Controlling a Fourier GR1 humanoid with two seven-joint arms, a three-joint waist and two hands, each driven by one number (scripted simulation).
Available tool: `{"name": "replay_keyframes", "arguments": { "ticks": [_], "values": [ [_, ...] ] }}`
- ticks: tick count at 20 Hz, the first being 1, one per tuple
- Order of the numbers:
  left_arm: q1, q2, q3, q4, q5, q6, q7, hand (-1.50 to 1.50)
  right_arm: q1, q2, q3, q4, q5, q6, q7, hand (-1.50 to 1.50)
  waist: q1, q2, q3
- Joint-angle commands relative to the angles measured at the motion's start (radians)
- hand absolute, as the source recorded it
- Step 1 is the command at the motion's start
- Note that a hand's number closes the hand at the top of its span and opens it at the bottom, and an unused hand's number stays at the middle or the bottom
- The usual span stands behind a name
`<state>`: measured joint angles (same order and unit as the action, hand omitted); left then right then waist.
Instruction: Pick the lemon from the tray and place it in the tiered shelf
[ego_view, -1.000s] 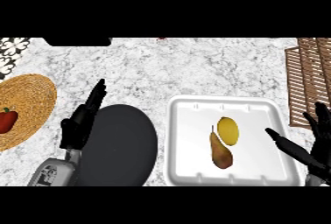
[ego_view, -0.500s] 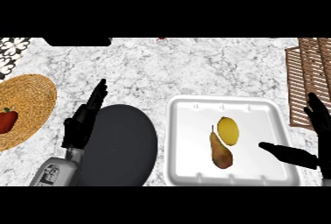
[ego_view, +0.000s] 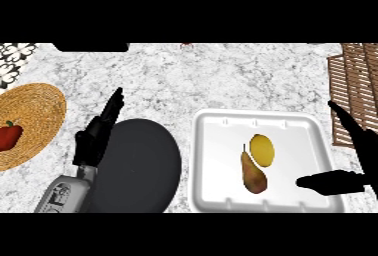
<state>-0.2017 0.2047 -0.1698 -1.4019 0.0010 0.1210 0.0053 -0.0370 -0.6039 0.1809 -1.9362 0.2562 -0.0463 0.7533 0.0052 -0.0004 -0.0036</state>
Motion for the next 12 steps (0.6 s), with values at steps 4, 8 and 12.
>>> {"name": "replay_keyframes", "arguments": {
  "ticks": [4,8,12],
  "values": [
    [0.090,-0.010,-0.017,-0.068,-0.026,-0.008,-0.016,0.00,-0.152,0.038,0.097,-0.093,0.084,0.148,0.340,-1.50,0.003,-0.001,0.003],
    [0.040,-0.013,0.024,-0.089,-0.015,-0.037,0.041,0.00,-0.175,0.124,0.104,-0.098,0.137,0.184,0.377,-1.50,-0.003,-0.001,0.003],
    [0.027,-0.052,0.032,-0.022,-0.052,-0.019,-0.010,0.00,-0.147,0.180,0.111,-0.069,0.212,0.177,0.322,-1.50,-0.006,0.000,0.003]
  ]
}}
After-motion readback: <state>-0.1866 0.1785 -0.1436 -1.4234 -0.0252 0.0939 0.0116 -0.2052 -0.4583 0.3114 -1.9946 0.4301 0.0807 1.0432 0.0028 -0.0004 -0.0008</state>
